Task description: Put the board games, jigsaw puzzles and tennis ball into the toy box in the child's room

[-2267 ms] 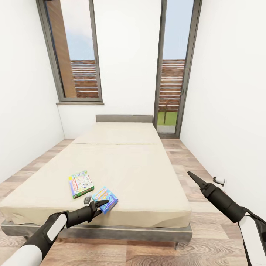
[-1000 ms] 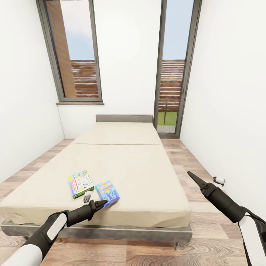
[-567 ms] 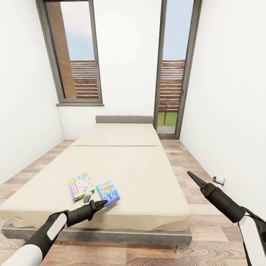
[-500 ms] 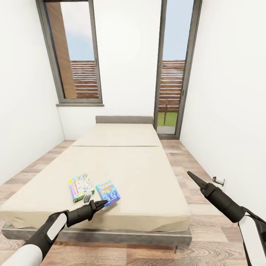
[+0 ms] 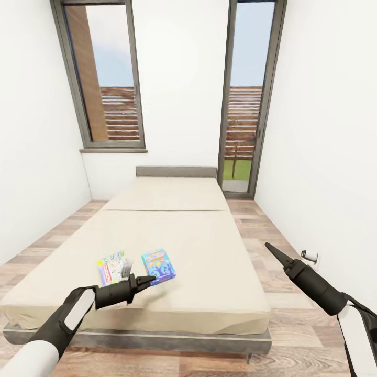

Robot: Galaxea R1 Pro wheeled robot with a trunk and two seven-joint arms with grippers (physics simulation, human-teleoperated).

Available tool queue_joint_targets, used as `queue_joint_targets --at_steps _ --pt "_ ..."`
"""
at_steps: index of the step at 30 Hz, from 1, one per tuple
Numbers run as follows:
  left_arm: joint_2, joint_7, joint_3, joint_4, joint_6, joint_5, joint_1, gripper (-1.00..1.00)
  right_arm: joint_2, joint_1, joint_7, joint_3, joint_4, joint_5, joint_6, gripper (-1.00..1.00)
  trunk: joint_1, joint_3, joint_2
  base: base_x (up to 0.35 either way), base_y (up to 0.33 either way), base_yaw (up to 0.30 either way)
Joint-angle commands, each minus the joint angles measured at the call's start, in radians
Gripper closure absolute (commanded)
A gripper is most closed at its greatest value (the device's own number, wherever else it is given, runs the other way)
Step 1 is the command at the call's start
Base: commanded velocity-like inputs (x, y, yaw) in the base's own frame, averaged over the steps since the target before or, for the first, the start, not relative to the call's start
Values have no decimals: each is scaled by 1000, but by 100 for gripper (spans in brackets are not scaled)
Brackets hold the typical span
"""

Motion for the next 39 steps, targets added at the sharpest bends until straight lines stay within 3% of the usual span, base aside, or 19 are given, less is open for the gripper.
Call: queue_joint_targets --at_steps 1,5,10,12,15,18,23,25,27,30,39 --pt "2 -1 -3 -30 26 -5 0 100 0 -1 1 -1 0 -4 6 -100 0 -1 0 0 0 0" --pt "8 -1 -1 -87 99 -5 0 100 0 -1 1 -1 0 -5 7 -100 -8 5 14 0 0 0" --pt "64 -38 0 -127 128 -1 -1 100 0 -1 2 -1 0 -5 9 -100 -27 21 49 0 0 0" --pt "95 -92 -3 -147 130 1 -3 100 0 -1 2 -2 1 -5 10 -100 -35 27 63 0 0 0" --pt "141 -228 -9 -166 130 -1 -6 100 0 -1 2 -2 1 -6 10 -100 -46 36 84 0 0 0" --pt "179 -290 -14 -173 130 -4 -21 100 -1 -1 4 -3 1 -6 10 -100 -58 46 105 0 0 0" --pt "258 -334 -39 -176 130 1 -39 100 0 0 8 -5 1 -8 9 -100 -77 62 140 0 0 0" --pt "281 -425 -51 -176 130 -2 -41 100 0 0 5 -2 1 -7 9 -100 -84 68 154 0 0 0" --pt "289 -494 -55 -176 130 -7 -42 100 1 -1 5 -1 1 -7 7 -100 -92 74 168 0 0 0" --pt "292 -533 -57 -176 130 -14 -42 100 1 -1 7 -1 2 -8 7 -100 -104 83 189 0 0 0" --pt "293 -551 -56 -176 130 -18 -42 100 2 0 12 -1 2 -7 8 -100 -138 112 252 -15 0 0"
